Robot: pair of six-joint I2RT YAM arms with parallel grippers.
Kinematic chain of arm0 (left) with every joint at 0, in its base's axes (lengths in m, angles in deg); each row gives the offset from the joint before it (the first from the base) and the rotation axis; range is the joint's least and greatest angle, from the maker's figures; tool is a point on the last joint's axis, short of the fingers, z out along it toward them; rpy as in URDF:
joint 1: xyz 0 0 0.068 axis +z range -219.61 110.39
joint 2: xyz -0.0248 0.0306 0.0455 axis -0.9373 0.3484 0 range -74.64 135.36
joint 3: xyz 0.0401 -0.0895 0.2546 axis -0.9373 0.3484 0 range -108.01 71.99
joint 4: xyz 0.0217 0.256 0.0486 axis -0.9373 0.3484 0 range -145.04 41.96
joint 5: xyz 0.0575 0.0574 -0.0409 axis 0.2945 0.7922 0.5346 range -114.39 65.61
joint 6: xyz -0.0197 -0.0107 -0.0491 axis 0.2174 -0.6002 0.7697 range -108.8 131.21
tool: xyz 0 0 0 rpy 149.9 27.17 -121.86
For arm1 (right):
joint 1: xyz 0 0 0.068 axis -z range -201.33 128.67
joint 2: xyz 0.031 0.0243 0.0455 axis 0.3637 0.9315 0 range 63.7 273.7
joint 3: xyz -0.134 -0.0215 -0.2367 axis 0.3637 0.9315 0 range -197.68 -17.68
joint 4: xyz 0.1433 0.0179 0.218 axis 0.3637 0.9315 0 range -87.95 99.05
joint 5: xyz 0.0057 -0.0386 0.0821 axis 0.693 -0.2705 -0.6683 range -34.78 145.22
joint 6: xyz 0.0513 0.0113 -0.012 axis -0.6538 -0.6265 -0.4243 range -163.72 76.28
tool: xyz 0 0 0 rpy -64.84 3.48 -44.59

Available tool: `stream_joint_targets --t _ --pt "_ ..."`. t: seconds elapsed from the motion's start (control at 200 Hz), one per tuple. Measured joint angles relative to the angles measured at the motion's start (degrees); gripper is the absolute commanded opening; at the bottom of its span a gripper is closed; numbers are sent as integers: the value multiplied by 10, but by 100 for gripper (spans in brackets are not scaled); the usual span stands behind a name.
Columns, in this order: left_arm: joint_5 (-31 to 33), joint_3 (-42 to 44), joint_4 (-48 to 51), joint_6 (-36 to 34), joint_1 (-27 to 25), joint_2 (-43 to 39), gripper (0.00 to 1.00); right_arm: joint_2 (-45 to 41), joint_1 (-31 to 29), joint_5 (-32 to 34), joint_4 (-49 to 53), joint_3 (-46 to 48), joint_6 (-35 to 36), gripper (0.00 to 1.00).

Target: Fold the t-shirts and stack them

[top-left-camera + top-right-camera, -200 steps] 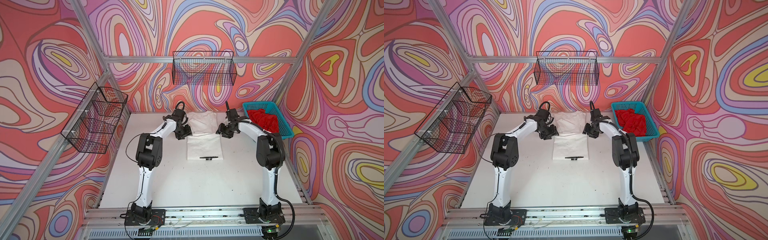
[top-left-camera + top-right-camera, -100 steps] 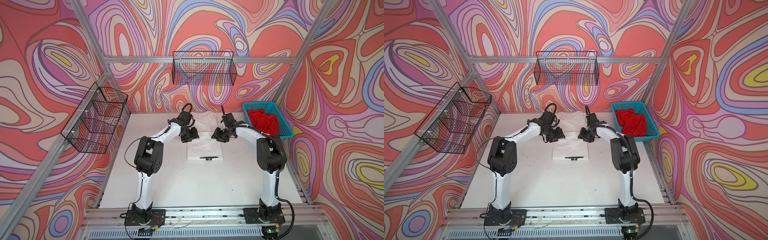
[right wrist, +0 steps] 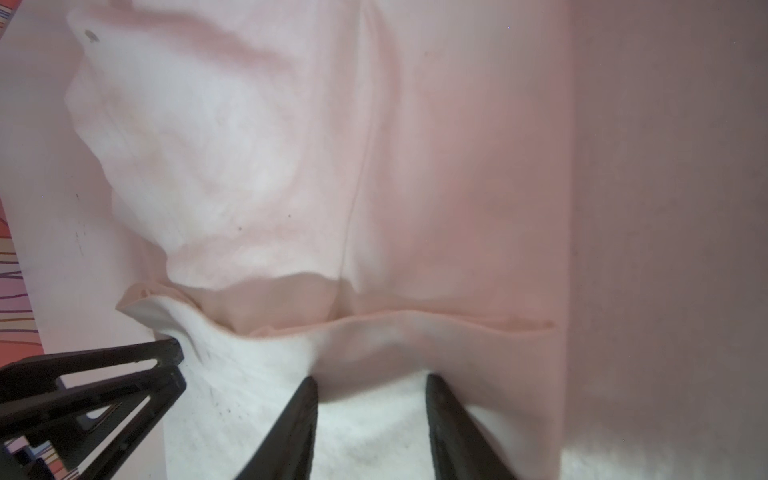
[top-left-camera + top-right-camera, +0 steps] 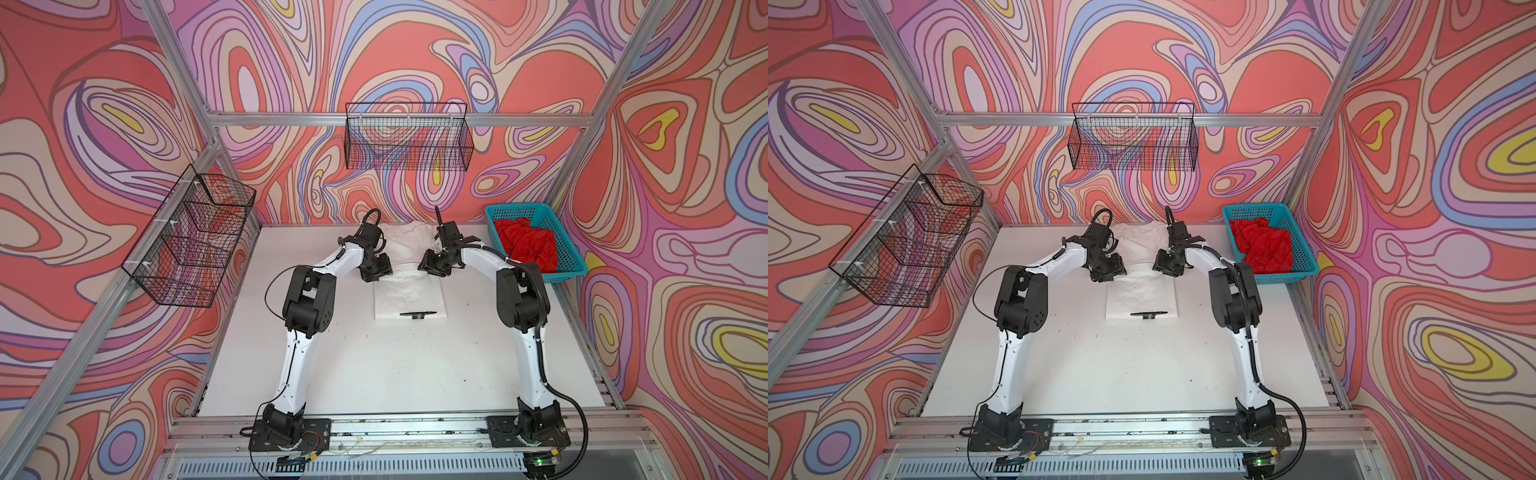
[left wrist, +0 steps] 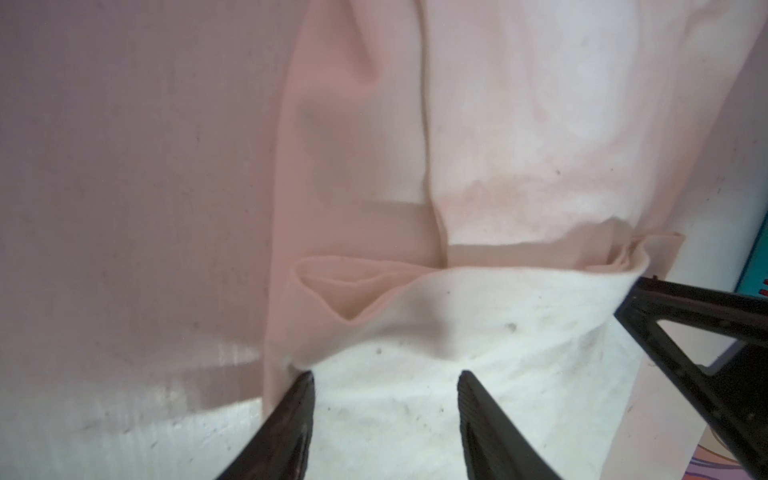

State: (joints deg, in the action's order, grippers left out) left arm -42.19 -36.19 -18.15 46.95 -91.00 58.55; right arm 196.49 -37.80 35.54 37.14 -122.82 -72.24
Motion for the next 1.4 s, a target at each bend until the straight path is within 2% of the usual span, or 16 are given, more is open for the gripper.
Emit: stream_joint_targets --t 0.165,0.351,0.486,0.681,0.841,0.936,1.052,1.397 --pt "1 37 -28 -6 0 -19 58 -13 1 4 -17 28 4 47" --pt "3 94 -57 -6 0 -55 69 -49 2 5 -44 84 5 56" --pt "9 101 -42 -6 0 -67 70 -75 3 18 -26 107 5 56" --pt "12 112 -10 0 -19 -118 69 -190 -2 22 0 194 -8 53" --pt "-13 199 -22 33 -70 -216 66 -274 -33 -3 -17 286 -42 43" --pt "-32 254 -37 53 -94 -240 65 -280 -57 -20 -31 325 -63 40" --pt "-39 312 -57 68 -96 -234 65 -279 -73 -33 -41 363 -80 39" --pt "-42 373 -111 64 -79 -233 64 -276 -34 -7 -51 392 -61 39"
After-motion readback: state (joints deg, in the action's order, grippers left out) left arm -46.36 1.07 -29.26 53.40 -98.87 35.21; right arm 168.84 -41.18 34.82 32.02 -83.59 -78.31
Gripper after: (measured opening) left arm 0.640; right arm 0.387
